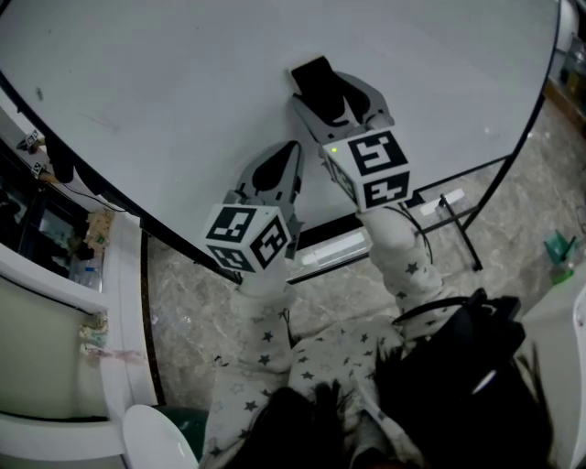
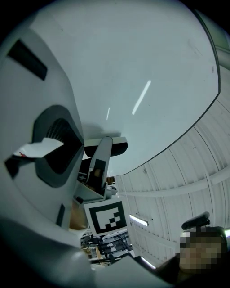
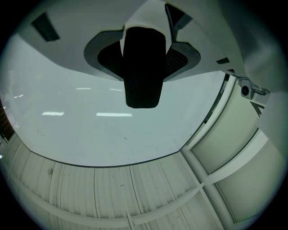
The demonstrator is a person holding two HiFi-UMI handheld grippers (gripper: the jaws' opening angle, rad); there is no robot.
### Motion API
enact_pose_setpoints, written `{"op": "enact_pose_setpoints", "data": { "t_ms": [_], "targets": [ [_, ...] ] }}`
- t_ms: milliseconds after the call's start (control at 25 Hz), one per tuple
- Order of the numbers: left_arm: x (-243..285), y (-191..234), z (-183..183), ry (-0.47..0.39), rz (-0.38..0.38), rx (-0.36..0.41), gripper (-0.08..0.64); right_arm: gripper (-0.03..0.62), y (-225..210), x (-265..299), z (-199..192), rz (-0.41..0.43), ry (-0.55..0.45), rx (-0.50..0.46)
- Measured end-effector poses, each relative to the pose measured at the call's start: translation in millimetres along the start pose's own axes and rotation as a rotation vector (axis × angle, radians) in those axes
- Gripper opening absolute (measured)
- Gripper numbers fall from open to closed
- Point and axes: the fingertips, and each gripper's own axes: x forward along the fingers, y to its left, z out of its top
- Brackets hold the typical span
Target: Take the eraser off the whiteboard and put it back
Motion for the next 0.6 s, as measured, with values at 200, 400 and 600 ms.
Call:
{"op": "enact_pose_setpoints", "data": {
  "t_ms": [200,400,600],
  "targets": [
    [0.1,0.0,-2.6,0.003,-0.005,-0.007,0.001,0.258,-2.4,1.3,-3.3,-0.017,0.013,-0.023],
    [0.5,-2.8,-7.9,0.010,-0.007,-0.008,0.002,0.258,-5.4,-1.4,-4.5,-0.051,0.015,-0.064],
    [-3.0,-0.4,-8.1,0.013,0.000,-0.010,0.002,0.258,-6.3,-1.0,-4.9,-0.060,0.020,-0.085]
  ]
}}
